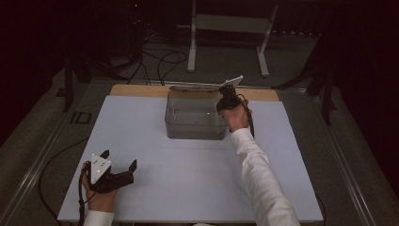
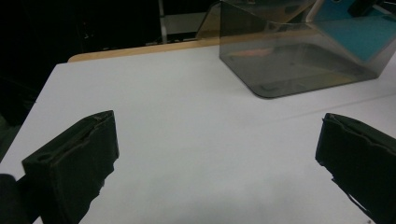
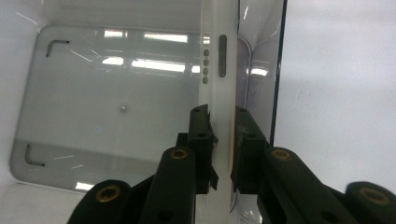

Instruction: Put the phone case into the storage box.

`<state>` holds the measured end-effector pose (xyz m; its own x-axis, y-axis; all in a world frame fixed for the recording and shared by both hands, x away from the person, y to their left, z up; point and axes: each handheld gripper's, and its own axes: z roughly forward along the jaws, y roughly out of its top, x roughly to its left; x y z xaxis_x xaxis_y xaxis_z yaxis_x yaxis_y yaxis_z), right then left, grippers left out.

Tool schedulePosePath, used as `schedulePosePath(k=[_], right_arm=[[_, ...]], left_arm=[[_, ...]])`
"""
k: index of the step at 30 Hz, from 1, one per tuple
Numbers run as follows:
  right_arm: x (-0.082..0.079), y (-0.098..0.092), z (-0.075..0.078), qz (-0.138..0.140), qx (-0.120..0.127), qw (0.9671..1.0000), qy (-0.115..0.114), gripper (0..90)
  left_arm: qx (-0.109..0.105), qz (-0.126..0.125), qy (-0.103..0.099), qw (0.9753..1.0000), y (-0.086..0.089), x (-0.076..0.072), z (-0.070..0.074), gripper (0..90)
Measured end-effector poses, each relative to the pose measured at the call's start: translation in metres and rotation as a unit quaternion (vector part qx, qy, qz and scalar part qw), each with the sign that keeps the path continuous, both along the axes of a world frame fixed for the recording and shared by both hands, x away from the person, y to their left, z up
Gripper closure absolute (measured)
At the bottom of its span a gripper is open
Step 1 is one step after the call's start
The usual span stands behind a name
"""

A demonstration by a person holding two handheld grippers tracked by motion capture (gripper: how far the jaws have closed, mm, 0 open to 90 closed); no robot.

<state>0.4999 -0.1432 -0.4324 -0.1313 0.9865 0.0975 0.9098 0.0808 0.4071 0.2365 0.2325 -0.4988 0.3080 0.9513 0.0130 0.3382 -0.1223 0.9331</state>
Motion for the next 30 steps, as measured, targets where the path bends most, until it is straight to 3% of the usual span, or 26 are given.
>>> schedulePosePath(k=[19,30], right_arm=[[0.0027,0.0039,-0.0081,-0.010,-0.012,0.9997,0.017,80.5],[0.0024,0.0065,-0.0086,-0.015,-0.024,0.9995,0.014,80.5]], left_arm=[[0.000,0.000,0.000,1.0000,0.0003,-0.0001,0.0001,0.3],[0.000,0.001,-0.001,1.0000,0.0009,-0.0002,0.0002,0.2]])
